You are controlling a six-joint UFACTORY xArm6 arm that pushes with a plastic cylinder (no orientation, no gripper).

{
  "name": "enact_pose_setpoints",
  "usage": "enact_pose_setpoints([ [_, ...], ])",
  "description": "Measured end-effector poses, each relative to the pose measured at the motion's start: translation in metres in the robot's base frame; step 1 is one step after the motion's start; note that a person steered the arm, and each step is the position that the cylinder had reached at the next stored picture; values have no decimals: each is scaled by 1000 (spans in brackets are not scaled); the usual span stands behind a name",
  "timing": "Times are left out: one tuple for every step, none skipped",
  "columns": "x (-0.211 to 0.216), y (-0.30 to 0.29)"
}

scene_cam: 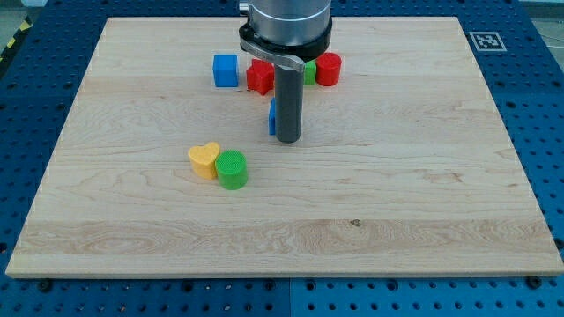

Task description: Push the blue triangle below the yellow hexagon

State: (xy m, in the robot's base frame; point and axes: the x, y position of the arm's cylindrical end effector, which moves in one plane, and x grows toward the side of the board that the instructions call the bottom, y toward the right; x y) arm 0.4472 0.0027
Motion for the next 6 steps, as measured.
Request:
enact_pose_setpoints([
  [24,0],
  [70,-1],
  [109,-3],
  [133,-12],
  [131,-27],
  [119,-39],
])
